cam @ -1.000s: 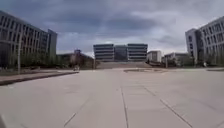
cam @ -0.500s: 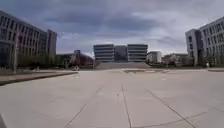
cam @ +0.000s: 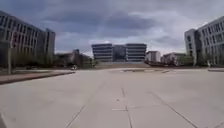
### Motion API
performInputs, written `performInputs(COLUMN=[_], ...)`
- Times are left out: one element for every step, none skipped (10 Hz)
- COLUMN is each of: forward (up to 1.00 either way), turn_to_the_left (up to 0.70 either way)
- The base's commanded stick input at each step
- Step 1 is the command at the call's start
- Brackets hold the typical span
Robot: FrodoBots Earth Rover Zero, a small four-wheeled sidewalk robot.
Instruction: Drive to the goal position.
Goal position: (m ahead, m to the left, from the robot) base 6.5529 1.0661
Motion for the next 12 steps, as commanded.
performInputs(forward=[0.7,0.7,0.7,0.7,0.7,0.7,0.7,0.7,0.7,0.7,0.7,0.7], turn_to_the_left=[0.0,-0.03,-0.09,0.0,-0.01,-0.06,-0.07,-0.02,0.0,0.0,0.0,0.0])
